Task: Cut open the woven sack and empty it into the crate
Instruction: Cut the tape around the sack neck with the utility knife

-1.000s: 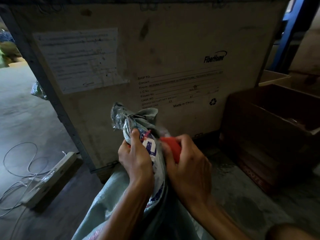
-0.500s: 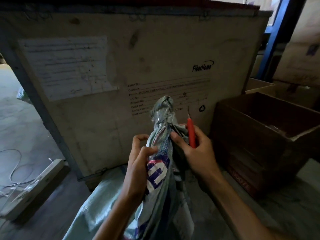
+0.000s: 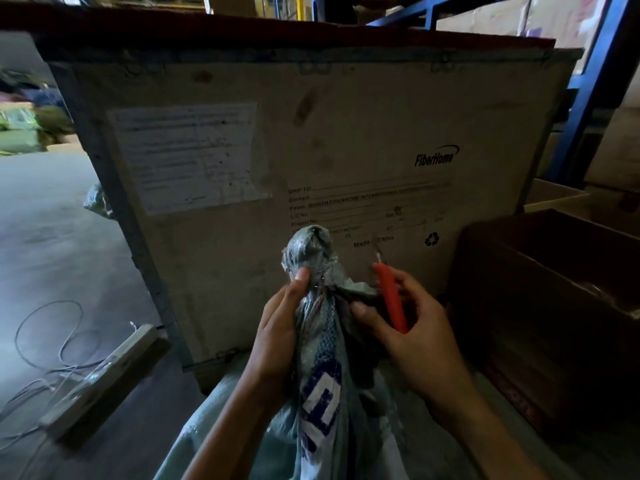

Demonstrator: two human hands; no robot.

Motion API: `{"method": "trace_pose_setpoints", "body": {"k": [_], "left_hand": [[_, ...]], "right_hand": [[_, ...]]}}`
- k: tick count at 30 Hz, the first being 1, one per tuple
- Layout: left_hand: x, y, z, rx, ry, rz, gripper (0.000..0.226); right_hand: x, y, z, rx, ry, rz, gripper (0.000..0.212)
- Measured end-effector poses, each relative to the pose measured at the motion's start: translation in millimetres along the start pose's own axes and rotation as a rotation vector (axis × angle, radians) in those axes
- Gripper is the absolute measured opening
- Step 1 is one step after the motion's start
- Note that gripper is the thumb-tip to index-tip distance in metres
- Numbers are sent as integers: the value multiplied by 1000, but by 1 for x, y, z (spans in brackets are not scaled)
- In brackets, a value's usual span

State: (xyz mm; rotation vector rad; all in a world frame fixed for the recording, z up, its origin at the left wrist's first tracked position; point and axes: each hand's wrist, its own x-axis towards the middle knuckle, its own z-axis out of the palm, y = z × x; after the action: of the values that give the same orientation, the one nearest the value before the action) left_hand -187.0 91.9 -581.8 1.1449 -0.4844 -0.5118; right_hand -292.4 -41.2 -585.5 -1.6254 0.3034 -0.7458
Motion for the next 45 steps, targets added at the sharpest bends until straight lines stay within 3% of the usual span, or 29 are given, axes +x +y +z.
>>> {"method": "trace_pose_setpoints", "body": {"k": [5,8,13,29,33,37,41,45], "left_hand": [[3,2,-8,-37,118,-52,53],[3,2,-8,-16,128,-30,55],[3,0,-4,-2,105,2,54],[4,-12,2,-7,26,82,45],[5,-11,-4,2,104,75,49],[9,1,-22,-5,261,46,56],[11,11,-35,-7,276,24,54],[9,10,-28,35,134,-22,53]], "right_hand": [[-2,-12,-11,82,-81,-29,30],[-10,-17,-5,-113,-130,-118,13],[-15,-11,14,-435,-38,-277,23],[-16,-12,13,-520,11,-323,25],[-22,-12,20,-516,-69,-298,28],[-30,-7,25,-704,-220,-199,25],[-24,-16,10,-522,-160,-210,28],[-17,-23,0,-223,34,-152,37]]}}
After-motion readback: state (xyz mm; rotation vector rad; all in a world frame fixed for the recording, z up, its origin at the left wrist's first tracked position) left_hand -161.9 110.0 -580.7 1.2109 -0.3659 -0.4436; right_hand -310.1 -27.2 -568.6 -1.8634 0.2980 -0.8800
